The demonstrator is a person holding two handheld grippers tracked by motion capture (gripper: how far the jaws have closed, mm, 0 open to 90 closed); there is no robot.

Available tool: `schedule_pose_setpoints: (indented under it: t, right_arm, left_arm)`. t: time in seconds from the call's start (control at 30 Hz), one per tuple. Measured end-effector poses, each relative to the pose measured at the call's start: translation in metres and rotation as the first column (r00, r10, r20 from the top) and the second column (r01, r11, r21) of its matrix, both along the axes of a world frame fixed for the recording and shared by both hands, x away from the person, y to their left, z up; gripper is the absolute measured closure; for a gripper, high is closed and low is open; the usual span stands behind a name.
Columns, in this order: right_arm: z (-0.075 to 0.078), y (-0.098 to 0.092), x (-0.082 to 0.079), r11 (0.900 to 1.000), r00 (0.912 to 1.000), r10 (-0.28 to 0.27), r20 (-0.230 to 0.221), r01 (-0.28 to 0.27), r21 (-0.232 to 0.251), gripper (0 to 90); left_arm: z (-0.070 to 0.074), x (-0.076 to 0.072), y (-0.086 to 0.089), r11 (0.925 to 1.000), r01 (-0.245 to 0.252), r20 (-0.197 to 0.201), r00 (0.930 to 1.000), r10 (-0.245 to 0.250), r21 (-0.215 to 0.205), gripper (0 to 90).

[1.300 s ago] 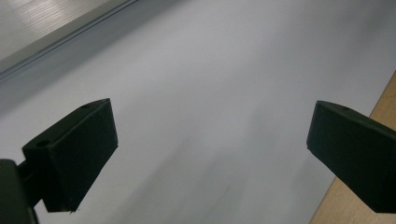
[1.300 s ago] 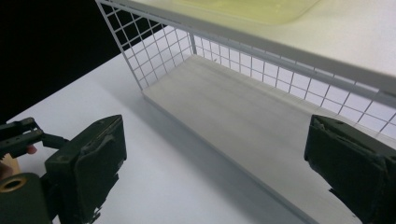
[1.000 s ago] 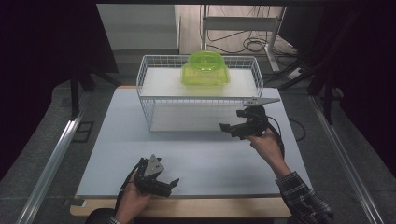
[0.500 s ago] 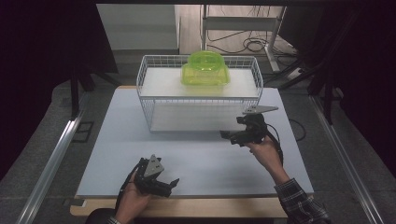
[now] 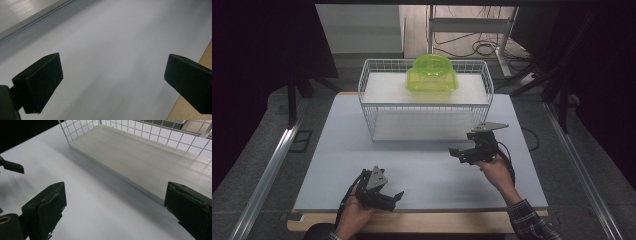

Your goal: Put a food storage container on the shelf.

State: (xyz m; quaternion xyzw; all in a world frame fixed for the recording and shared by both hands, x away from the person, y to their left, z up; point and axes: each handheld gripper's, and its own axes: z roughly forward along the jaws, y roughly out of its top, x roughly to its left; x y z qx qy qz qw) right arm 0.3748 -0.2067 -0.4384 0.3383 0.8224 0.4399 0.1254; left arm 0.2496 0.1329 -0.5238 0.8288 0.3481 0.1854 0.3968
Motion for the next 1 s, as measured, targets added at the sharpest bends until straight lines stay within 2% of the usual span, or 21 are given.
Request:
schedule_pose_setpoints:
  t: [0.13,1.0]
  right_arm:
    - [-0.006,-0.001,-0.004,1.000,1.0000,-0.001,0.006,0.001,-0.026,3.7]
    - [-0.033,-0.022,-0.033,0.997,0.9997,-0.019,0.013,0.020,-0.079,3.7]
  left_arm:
    - [0.000,0.000,0.000,1.0000,0.001,0.001,1.0000,-0.001,0.003,1.7]
    - [0.000,0.000,0.000,0.9999,0.004,0.002,1.0000,-0.004,0.010,1.7]
